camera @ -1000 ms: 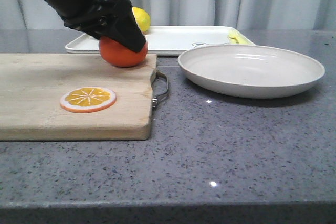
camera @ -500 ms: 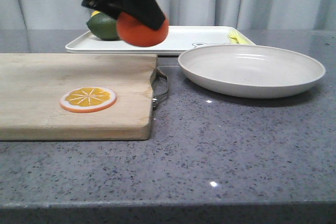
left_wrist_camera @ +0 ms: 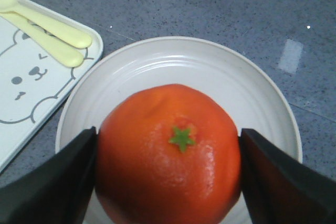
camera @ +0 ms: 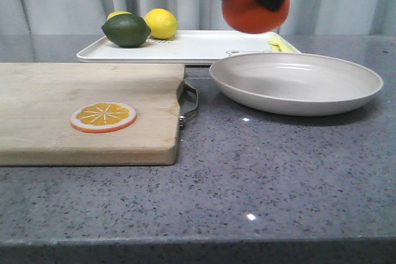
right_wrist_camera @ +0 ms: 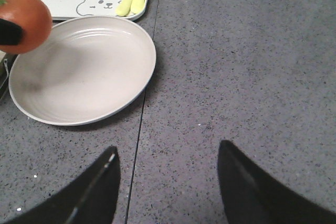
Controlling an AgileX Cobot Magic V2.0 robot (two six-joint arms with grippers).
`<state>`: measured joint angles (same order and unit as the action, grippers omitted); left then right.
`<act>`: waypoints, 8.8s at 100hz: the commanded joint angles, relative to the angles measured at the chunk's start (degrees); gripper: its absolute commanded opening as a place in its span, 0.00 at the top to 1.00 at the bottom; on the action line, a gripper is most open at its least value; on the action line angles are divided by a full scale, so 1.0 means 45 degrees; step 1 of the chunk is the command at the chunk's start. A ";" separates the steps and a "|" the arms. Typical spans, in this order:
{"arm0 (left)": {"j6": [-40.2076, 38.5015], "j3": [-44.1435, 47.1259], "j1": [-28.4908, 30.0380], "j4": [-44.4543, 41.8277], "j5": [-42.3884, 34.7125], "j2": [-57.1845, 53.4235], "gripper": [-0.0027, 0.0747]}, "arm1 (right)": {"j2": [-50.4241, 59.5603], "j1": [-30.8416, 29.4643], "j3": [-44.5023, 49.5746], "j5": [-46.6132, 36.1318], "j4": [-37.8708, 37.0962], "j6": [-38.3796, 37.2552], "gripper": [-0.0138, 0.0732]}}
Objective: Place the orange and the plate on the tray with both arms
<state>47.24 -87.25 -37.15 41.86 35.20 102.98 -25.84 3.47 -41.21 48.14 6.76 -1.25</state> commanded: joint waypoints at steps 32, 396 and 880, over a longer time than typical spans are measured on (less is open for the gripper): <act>0.0030 -0.0767 -0.0991 0.0495 -0.2225 0.0978 0.78 | -0.0185 -0.0002 -0.0427 -0.0970 0.0073 0.0113 0.35; -0.0540 1.1282 0.3579 0.0114 -0.4331 -1.2870 0.24 | -1.1556 0.1423 -0.1316 -0.8505 0.2123 0.0202 0.35; -0.0540 1.1282 0.3579 0.0114 -0.3883 -1.2694 0.24 | -2.0310 0.0139 -1.8426 -0.1103 0.4887 0.3390 0.33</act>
<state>45.31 -34.97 -21.39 41.23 20.25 45.56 -124.47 4.73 -122.08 44.52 28.51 9.83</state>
